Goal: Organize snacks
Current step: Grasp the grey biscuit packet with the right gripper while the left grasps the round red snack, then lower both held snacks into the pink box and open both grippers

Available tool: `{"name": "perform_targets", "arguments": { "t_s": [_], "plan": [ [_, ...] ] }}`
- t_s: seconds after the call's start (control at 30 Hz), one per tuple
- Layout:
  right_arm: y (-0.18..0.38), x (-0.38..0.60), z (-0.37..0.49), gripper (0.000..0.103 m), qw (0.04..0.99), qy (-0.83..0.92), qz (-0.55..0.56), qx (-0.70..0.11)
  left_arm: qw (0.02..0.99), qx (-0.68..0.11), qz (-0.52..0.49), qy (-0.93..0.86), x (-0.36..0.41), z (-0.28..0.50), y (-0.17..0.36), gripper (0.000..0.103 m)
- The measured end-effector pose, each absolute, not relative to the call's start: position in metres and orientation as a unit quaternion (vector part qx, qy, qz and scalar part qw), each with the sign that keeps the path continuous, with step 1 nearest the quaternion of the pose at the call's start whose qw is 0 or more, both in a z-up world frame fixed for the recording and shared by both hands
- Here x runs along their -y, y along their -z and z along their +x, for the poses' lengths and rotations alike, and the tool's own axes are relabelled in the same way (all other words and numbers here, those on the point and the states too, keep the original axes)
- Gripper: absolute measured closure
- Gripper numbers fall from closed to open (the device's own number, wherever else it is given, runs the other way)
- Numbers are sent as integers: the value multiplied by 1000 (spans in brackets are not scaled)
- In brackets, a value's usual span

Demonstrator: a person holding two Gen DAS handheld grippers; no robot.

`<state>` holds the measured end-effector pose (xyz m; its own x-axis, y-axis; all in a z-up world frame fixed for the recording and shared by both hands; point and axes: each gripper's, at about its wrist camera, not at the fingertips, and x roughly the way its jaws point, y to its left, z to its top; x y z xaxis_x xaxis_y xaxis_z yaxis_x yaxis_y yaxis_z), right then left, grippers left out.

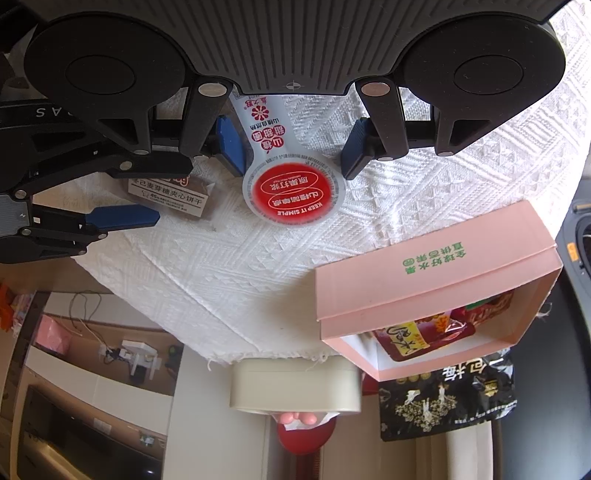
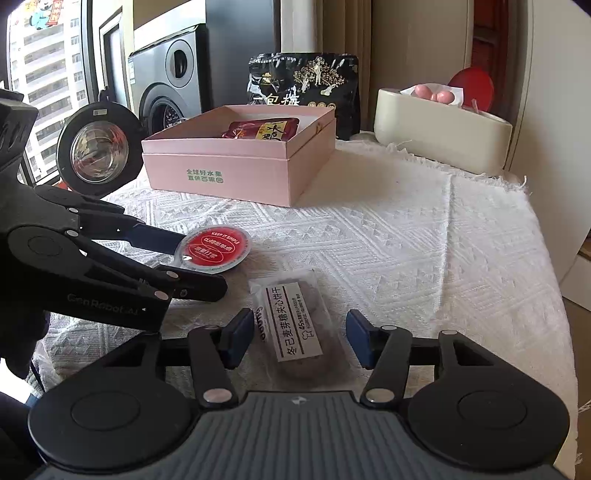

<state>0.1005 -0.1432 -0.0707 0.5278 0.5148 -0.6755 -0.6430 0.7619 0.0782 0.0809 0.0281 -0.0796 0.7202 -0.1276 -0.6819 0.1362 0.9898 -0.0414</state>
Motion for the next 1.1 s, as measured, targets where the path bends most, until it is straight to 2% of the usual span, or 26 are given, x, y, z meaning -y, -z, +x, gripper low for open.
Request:
{"name": "perform_targets", "arguments": {
  "t_s": [0.1,0.23,0.3,0.33,0.37,0.5,0.73,0.97,1.1],
  "plan": [
    [69,144,101,59,868,-334,-87,-357,927,-368,3,74,-29,81,79,41],
    [66,148,104,63,866,-333,-73,-367,927,-366,-2,84,-33,77,79,42],
    [63,151,104,65,864,-333,-64,-372,928,-364,-17,80,-38,73,77,53],
    [61,154,103,65,863,-334,-59,-374,927,-365,-32,79,-42,71,76,73],
    [58,156,103,66,863,-335,-56,-373,924,-369,-53,82,-46,70,76,75],
    [37,163,98,66,869,-340,-50,-356,922,-364,-105,87,-62,58,72,75],
    [-14,160,89,66,892,-348,-62,-281,943,-309,-94,83,-67,36,40,75],
    [-31,154,85,66,896,-359,-60,-256,955,-271,-94,70,-75,25,18,75],
    [-48,143,93,66,897,-371,-61,-233,971,-224,-70,43,-95,38,-17,75]
  ]
}}
